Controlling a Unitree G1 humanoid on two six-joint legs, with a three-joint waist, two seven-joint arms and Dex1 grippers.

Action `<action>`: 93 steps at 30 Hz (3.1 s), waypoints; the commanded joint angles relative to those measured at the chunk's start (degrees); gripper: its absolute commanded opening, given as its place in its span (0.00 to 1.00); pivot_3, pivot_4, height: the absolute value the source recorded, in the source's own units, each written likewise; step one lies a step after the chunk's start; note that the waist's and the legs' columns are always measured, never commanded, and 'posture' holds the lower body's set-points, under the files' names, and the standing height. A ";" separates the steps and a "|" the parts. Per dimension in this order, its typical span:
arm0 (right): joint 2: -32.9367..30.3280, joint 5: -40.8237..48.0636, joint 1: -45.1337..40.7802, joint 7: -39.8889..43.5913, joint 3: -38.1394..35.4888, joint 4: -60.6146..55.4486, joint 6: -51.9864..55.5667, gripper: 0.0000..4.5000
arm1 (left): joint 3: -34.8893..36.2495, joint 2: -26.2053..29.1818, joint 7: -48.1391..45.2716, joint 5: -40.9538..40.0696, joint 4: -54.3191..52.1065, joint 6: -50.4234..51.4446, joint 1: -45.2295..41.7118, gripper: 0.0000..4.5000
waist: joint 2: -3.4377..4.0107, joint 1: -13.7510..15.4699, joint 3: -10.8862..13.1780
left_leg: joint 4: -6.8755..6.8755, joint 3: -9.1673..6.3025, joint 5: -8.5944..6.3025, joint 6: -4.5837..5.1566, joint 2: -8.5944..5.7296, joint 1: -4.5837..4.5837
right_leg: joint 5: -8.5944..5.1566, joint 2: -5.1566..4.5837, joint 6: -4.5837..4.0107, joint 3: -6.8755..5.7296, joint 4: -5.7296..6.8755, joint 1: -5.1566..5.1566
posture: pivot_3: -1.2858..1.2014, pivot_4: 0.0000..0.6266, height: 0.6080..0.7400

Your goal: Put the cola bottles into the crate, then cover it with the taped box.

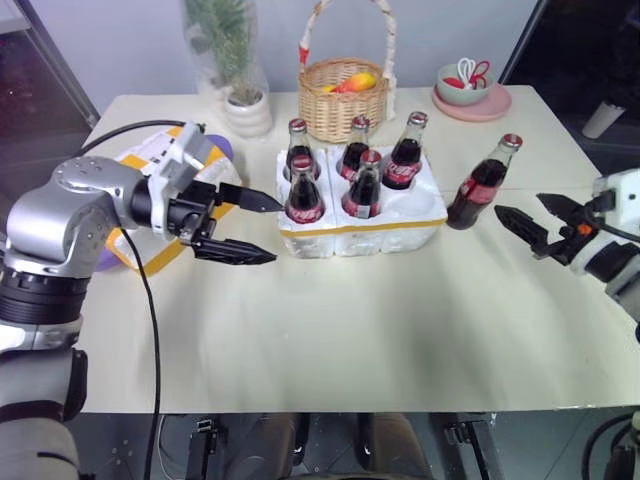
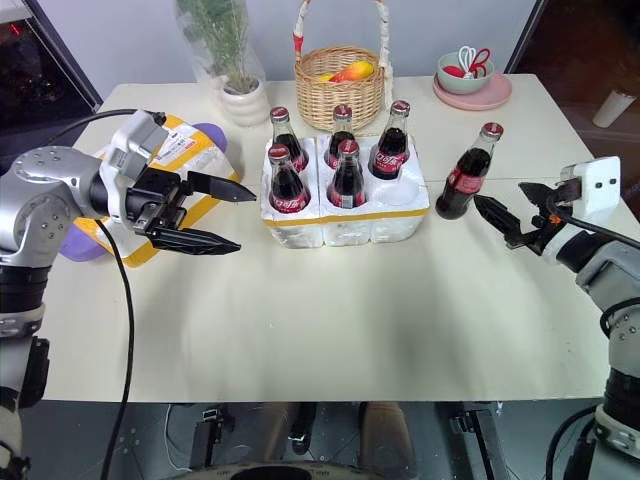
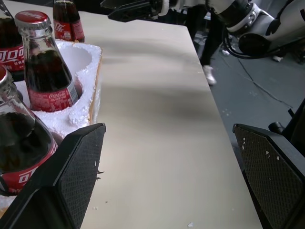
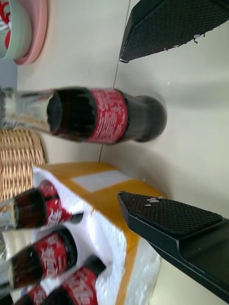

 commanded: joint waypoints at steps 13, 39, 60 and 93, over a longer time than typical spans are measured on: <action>2.96 -5.39 -9.29 0.00 7.18 14.06 -10.94 0.99 | 0.98 -0.15 -1.11 1.22 0.68 -0.95 -3.67 1.00 | 0.00 -0.10 0.00 | -0.01 0.00 0.02 -0.04 0.00 0.00 | 0.00 0.03 0.00 0.00 -0.01 0.00 | 0.52 0.24 1.00; 10.31 -11.16 -27.69 4.37 13.18 42.98 -25.87 0.87 | 1.11 -0.38 -0.82 1.80 1.21 -0.60 -3.44 1.00 | 0.00 -1.24 0.00 | -0.05 -0.03 0.04 -0.07 -0.01 0.00 | 0.00 0.08 0.00 0.00 0.05 -0.04 | 0.52 0.24 1.00; 3.48 12.25 -28.90 7.99 5.22 9.26 -1.07 0.64 | 2.76 -0.20 0.70 0.38 -2.04 1.00 -0.92 1.00 | 0.11 -1.39 0.07 | -0.14 -0.03 0.04 -0.07 0.00 -0.05 | 0.00 0.08 -0.01 0.04 0.07 -0.17 | 0.52 0.24 1.00; 5.22 -6.09 -25.61 10.95 23.81 15.21 -8.83 0.64 | 6.14 -0.31 6.16 0.45 2.14 0.13 -3.23 1.00 | 0.07 -0.90 0.05 | -0.04 -0.01 0.02 -0.04 -0.05 -0.06 | 0.00 0.03 0.00 0.04 0.07 -0.12 | 0.52 0.24 1.00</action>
